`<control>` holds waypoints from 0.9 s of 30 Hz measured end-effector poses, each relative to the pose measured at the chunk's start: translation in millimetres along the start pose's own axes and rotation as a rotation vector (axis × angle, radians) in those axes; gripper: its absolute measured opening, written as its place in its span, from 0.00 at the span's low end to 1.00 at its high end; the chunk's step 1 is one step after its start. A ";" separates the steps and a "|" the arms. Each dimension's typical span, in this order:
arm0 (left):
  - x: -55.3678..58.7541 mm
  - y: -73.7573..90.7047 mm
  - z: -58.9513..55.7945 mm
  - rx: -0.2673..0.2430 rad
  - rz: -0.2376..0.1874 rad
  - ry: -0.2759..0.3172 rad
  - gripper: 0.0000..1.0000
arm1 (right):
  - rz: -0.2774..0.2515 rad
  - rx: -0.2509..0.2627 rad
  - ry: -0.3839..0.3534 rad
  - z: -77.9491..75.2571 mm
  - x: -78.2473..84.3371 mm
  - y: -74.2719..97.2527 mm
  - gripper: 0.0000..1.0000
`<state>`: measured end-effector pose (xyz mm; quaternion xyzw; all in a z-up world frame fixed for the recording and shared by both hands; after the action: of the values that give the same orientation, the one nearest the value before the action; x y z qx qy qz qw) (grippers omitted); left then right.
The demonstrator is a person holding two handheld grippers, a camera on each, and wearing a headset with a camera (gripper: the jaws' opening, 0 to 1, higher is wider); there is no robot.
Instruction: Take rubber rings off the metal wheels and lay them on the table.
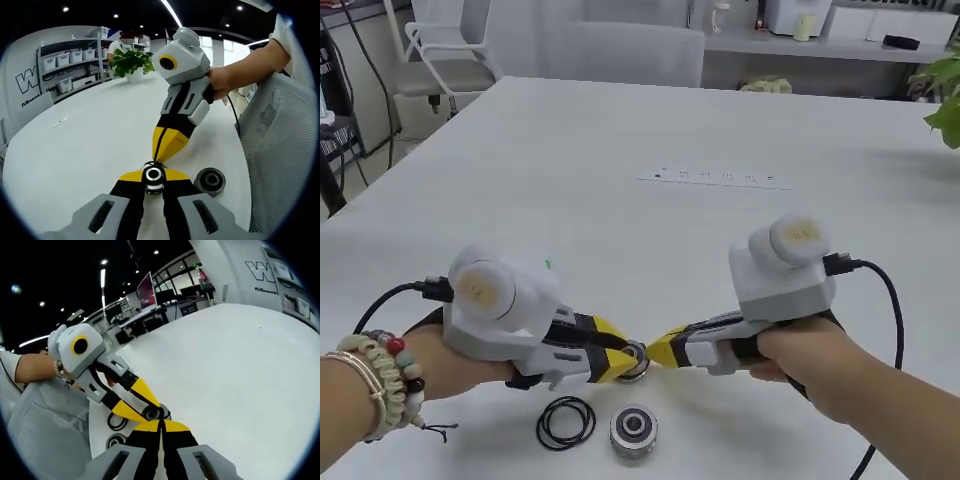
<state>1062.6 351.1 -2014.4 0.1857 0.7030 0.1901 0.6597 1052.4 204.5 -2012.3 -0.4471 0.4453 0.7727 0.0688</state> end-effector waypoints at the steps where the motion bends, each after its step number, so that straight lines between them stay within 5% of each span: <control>1: -0.2 -0.1 -0.1 0.000 0.003 -0.003 0.08 | 0.001 -0.001 0.005 0.8 -0.6 0.4 0.00; 10: 0.0 0.0 -0.2 0.000 0.001 -0.002 0.08 | -0.018 -0.025 0.029 8.7 -5.5 0.5 0.00; 12: -0.2 -0.1 -0.3 -0.001 0.001 -0.002 0.08 | -0.069 -0.060 0.020 13.3 -11.0 0.6 0.00; 15: -0.3 -0.2 -0.3 -0.001 0.000 0.000 0.08 | -0.035 0.002 0.082 9.5 -11.9 2.6 0.00; 21: -2.2 0.2 1.5 0.004 0.008 0.034 0.08 | -0.024 0.005 0.032 4.8 -6.5 2.2 0.00; 25: -4.3 5.2 1.8 0.037 0.039 0.077 0.10 | -0.035 -0.004 0.011 5.0 -8.6 2.9 0.00; 27: -5.8 9.3 0.6 0.048 0.062 0.053 0.10 | -0.037 -0.006 0.008 6.1 -9.4 3.0 0.00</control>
<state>1063.7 356.1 -2004.8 0.2182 0.7184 0.1986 0.6300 1052.7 210.0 -2002.1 -0.4588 0.4349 0.7707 0.0800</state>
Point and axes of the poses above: the centre of the closed fingertips' face, and the gripper's own axes: y roughly backward along the fingers, z roughly to its left, x roughly out of its underside, the point moved 9 cm from there along y, roughly backward along the fingers, and after that the axes turned 14 degrees about x, right-handed, at the moved point
